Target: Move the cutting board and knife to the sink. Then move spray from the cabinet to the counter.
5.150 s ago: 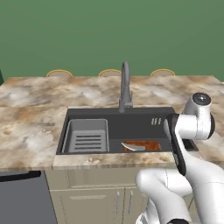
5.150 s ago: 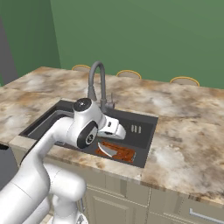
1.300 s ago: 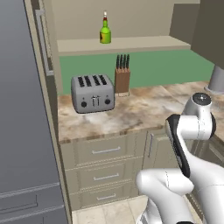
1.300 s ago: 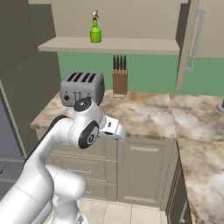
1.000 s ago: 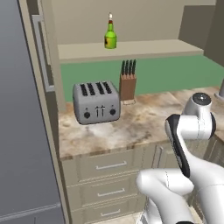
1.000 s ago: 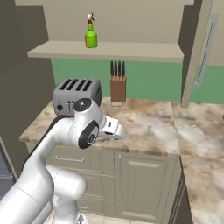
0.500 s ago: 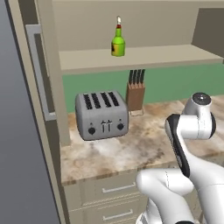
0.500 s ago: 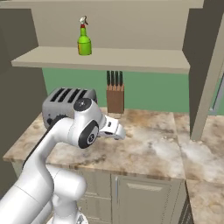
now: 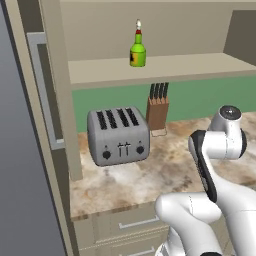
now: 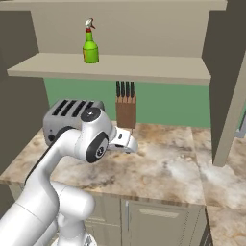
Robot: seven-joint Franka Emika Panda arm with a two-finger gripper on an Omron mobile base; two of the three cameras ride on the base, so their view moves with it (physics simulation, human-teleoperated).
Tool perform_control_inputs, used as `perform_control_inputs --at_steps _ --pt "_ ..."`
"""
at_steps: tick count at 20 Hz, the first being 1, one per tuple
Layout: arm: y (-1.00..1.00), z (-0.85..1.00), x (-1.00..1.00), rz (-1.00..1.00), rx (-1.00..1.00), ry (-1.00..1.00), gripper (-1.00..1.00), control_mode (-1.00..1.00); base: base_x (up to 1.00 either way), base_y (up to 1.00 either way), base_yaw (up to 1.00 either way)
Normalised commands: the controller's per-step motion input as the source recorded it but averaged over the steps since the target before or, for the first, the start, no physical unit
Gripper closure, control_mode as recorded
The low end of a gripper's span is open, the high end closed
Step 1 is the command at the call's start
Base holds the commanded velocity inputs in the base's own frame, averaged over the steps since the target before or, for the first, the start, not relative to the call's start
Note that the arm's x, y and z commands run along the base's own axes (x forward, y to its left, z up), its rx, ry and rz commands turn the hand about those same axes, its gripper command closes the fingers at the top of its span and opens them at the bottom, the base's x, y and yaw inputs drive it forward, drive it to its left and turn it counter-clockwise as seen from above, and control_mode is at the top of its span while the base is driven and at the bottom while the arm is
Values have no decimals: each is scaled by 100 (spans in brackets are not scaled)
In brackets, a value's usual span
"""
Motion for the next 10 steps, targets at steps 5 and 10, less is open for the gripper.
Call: perform_control_inputs --at_steps 5,10 --pt "0 0 0 0 0 0 -100 100 0 0 0" --pt "0 0 0 0 0 0 -100 100 0 5 0"
